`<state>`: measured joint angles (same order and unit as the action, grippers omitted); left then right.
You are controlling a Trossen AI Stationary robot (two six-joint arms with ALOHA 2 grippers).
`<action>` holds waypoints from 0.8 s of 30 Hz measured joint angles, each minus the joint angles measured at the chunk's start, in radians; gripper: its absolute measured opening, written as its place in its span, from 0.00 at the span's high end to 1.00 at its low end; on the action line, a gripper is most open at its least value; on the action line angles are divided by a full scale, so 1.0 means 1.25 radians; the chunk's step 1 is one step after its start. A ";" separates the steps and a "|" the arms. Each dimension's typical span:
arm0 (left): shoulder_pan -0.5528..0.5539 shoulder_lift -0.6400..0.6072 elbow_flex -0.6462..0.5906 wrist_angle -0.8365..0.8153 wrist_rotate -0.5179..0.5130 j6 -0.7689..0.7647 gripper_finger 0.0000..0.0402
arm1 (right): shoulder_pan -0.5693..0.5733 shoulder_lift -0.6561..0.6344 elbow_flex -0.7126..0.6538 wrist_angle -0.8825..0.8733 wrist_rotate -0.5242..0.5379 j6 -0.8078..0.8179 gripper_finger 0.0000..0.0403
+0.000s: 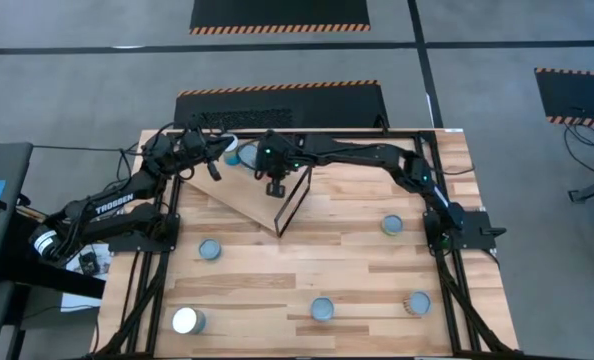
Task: Pick and place cans onto a shelf
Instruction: Put the canned oranges on the shelf
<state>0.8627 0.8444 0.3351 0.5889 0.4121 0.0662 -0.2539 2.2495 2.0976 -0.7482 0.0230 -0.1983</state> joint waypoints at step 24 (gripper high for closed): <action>-0.001 0.000 0.000 0.002 0.000 -0.001 1.00 | -0.008 0.048 0.001 0.046 0.004 0.010 0.96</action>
<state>0.8619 0.8444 0.3351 0.5919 0.4122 0.0650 -0.2642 2.3091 2.0995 -0.6909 0.0277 -0.1854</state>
